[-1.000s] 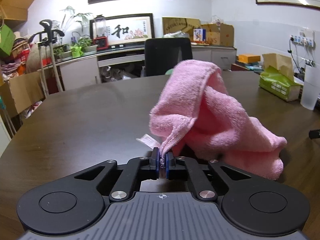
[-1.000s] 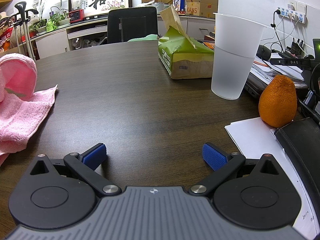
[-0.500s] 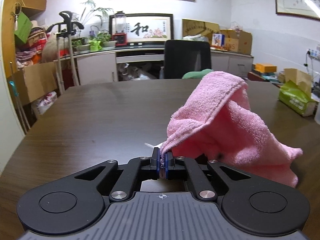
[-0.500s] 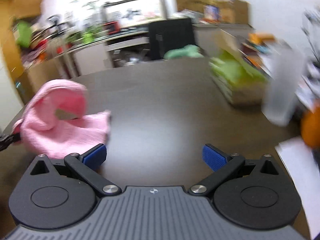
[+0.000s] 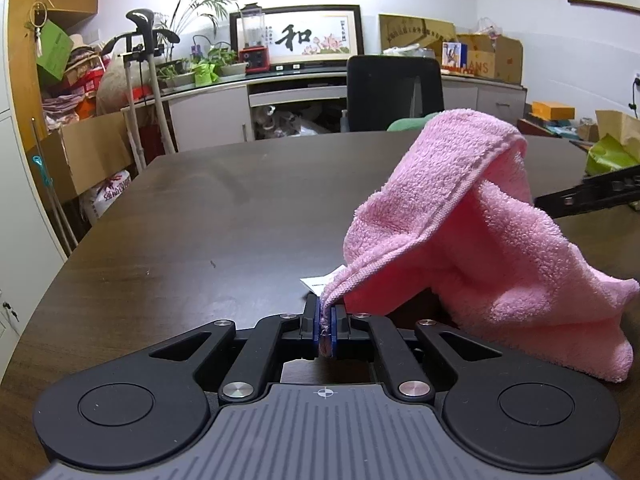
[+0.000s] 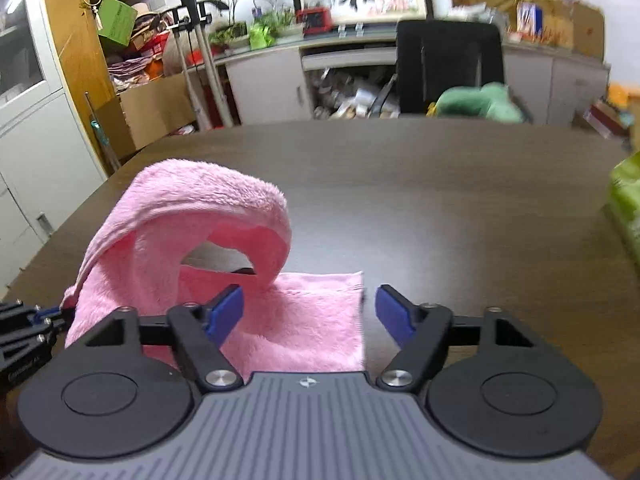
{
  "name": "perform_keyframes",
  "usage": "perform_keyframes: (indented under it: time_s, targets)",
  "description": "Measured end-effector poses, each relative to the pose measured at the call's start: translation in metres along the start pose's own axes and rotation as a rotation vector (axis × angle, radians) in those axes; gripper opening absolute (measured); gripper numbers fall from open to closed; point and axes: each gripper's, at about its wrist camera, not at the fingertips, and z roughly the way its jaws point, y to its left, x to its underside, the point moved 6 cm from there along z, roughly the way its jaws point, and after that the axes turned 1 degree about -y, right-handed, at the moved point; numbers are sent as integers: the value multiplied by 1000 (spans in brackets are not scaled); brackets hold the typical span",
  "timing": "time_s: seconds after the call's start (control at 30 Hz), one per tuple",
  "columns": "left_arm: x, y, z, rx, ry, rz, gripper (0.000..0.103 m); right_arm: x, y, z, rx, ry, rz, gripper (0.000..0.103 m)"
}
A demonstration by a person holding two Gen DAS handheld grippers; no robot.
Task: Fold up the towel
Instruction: 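Grasp another towel edge with the right tool while the left tool holds its edge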
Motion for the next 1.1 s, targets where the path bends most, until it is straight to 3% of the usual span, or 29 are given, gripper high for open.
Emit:
perform_keyframes:
  time_s: [0.3,0.4,0.43,0.53,0.63,0.73,0.97,1.1]
  targets:
    - [1,-1,-1,-1,11,-3,6,-17,0,24,-35,3,9,74]
    - [2,-1,0,-1,19,-4,6,-19,0,31,-59,15,21,54]
    - [2,-1,1,-2,22,-5,6,-18,-1,34,-60,22,22,40]
    - [3,0,2,-3,26,-8,7,-17,2,40,-66,27,18,29]
    - [4,1,2,-2,29,-16,8,-16,3,41,-74,-5,21,23]
    - [4,3,3,0,33,-31,10,-15,-3,37,-84,-33,51,10]
    - [4,6,3,-4,37,-49,13,-15,-21,21,-167,-126,189,4]
    - [5,10,3,-8,35,-67,14,-19,-33,11,-145,-170,231,4]
